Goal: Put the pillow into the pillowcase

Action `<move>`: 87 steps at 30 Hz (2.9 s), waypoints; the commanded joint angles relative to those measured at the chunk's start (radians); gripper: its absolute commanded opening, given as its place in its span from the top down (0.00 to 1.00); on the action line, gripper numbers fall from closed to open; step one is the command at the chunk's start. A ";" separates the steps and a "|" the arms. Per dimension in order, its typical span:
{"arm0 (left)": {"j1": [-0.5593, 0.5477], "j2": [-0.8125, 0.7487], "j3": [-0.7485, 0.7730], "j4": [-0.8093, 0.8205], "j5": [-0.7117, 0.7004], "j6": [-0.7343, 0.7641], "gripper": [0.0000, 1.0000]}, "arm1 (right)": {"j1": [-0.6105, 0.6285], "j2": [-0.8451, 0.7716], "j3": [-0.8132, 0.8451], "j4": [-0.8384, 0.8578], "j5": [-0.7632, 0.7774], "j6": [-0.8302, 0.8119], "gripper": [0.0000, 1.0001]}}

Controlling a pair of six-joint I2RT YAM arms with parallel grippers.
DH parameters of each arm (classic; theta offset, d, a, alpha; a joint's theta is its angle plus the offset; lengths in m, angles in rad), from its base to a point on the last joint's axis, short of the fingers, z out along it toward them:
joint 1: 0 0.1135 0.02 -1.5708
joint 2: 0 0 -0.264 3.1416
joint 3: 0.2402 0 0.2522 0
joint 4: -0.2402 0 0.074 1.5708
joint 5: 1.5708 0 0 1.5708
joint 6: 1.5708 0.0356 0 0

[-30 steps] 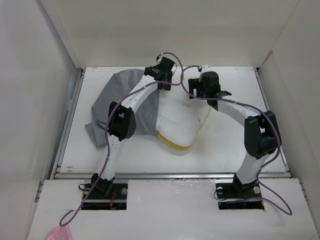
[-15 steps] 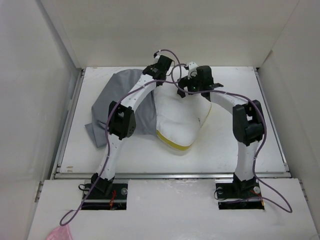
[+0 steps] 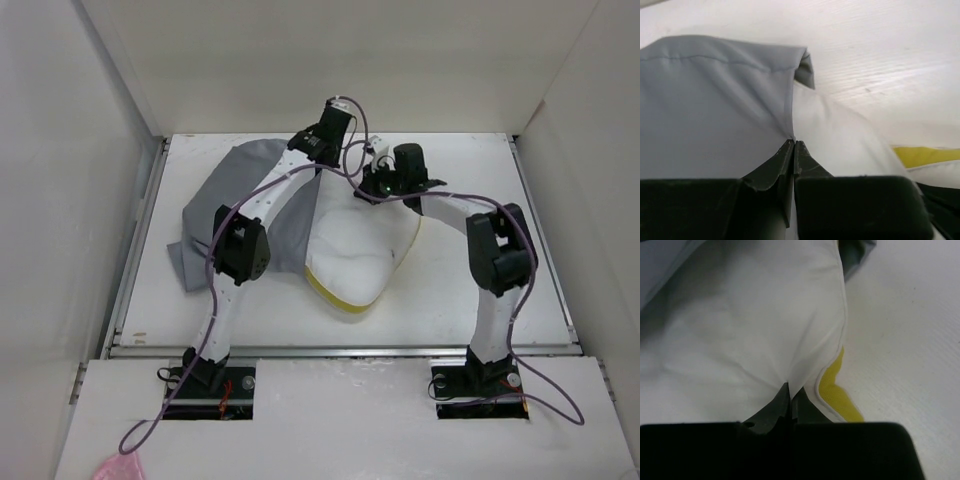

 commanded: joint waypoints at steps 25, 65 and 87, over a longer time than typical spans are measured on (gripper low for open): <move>-0.483 -0.584 -0.348 -0.013 -0.055 -0.313 1.00 | 0.254 -1.085 -0.985 0.744 0.034 0.285 1.00; -0.305 -0.707 -0.707 0.182 0.112 -0.354 1.00 | 0.333 -1.102 -0.942 0.145 0.877 0.677 0.15; -0.335 -0.684 -0.628 0.176 0.220 -0.210 1.00 | 0.368 -0.829 -0.898 0.149 0.664 0.452 1.00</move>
